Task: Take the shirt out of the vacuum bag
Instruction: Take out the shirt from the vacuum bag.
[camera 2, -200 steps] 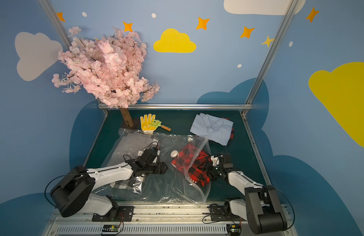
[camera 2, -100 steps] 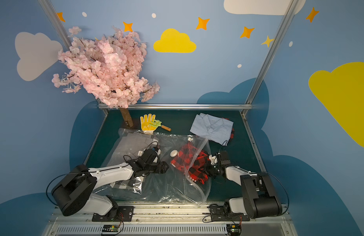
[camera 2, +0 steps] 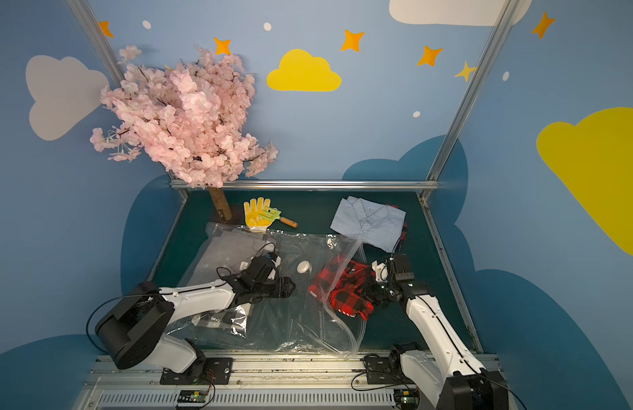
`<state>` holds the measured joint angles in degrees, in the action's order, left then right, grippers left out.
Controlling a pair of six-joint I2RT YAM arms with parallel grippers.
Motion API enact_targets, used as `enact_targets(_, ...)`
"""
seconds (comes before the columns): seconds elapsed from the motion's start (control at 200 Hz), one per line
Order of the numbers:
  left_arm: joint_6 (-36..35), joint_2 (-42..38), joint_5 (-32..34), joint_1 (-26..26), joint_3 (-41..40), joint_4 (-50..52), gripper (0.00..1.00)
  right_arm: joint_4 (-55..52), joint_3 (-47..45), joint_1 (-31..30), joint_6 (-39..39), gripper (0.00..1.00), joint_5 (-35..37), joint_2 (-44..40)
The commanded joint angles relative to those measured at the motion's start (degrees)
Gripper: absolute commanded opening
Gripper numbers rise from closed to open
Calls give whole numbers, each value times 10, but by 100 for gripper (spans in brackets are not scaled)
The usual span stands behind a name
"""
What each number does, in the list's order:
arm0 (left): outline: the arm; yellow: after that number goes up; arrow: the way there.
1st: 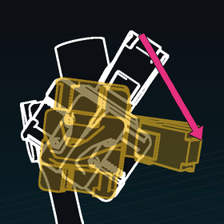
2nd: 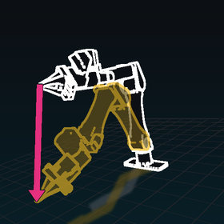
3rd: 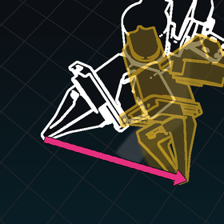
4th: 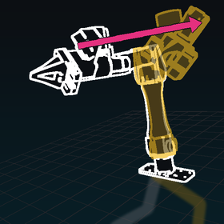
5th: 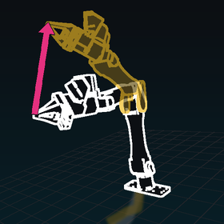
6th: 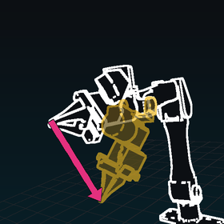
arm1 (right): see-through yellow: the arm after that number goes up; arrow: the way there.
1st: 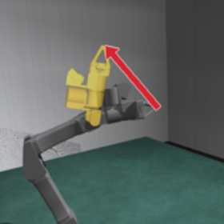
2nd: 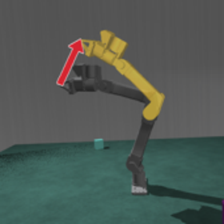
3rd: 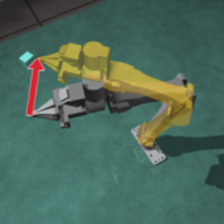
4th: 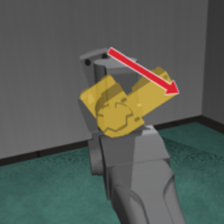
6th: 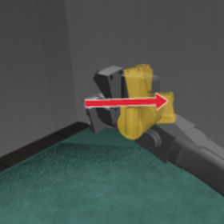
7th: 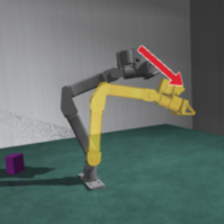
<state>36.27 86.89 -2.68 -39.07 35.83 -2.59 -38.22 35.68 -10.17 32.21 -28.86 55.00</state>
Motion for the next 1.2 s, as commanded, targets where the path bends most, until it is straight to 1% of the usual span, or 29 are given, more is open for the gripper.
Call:
enact_targets(0.0, 9, 47, -10, 5, -40, 121, 88, -87, 49, 6, -48, 0, 26, -30)
enact_targets(0.125, 6, 48, -11, 6, -41, 120, 88, -117, 101, 7, -71, 0, 41, -45)
enact_targets(0.265, 5, 53, -14, 7, -38, 120, 88, -177, 191, 9, -112, 0, 66, -18)
enact_targets(0.546, 1, 60, -18, 7, -37, 120, 88, -219, 348, 23, -155, 0, 52, 40)
enact_targets(0.706, 0, 67, -21, 7, -36, 116, 88, -225, 433, 27, -186, 0, 20, 109)
enact_targets(0.881, -3, 69, -22, 7, -34, 118, 87, -242, 540, 32, -241, 0, -19, 211)
enact_targets(1.051, -2, 77, -22, 7, -31, 120, 87, -290, 680, 31, -297, 0, -50, 319)
enact_targets(1.196, -1, 84, -22, 7, -26, 121, 86, -324, 782, 32, -334, 0, -49, 414)
